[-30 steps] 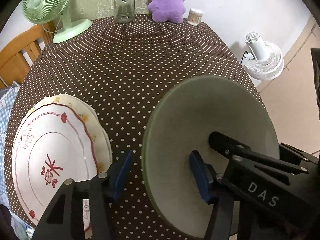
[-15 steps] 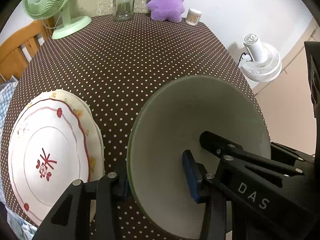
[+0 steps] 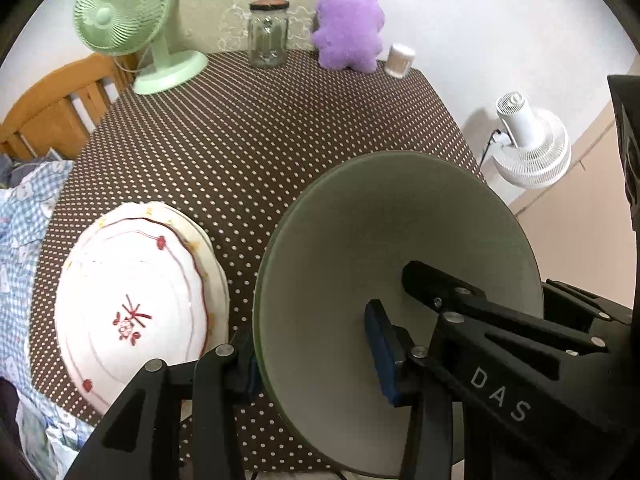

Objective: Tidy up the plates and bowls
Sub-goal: 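Carry the stacked bowls with both grippers over the red-patterned plates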

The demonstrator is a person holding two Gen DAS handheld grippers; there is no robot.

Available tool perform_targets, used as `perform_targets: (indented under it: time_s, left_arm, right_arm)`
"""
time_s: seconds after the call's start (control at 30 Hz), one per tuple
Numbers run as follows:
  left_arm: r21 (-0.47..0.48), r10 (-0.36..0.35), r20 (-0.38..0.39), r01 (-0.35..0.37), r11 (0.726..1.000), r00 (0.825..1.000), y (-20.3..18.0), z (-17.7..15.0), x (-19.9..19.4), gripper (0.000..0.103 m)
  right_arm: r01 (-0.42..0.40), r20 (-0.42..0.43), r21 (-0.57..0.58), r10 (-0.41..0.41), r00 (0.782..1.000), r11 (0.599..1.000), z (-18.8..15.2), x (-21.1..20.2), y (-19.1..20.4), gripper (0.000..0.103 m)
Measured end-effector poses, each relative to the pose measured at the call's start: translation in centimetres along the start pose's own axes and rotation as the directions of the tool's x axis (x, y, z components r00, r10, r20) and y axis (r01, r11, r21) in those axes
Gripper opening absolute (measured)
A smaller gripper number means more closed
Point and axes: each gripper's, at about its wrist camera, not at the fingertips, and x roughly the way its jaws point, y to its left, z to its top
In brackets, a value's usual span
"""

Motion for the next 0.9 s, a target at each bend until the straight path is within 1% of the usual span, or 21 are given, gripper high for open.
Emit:
perform_targets:
  time_s: [0.23,0.4,0.63,0.9]
  left_arm:
    - [-0.042,0.030,0.027,-0.028,0.999,0.999,0.4,0.0,-1.7,0.043]
    - [-0.045,0.036,0.038,-0.034,0.998,0.999,1.3,0.3,-2.3,0.043]
    - [-0.023,0.003,0.026,-0.002,1.000,1.000,3.8,0.8,-2.2,0.043]
    - [0.002,-0.014,0.007,0.014,1.000,1.000,7.4,1.2,-2.4,0.043]
  right_arm:
    - [-0.031,0.018,-0.041,0.032,0.999,0.999,0.7,-1.6,0.7,0.046]
    - [-0.033,0.030,-0.049,0.034,0.999,0.998,0.7,-2.1,2.3,0.046]
    - [-0.011,0.035,-0.025,0.012,0.999,1.000,1.0,-1.7,4.4,0.045]
    - [0.007,0.029,0.007,-0.007,1.000,1.000,1.6,-0.6,7.9,0.045]
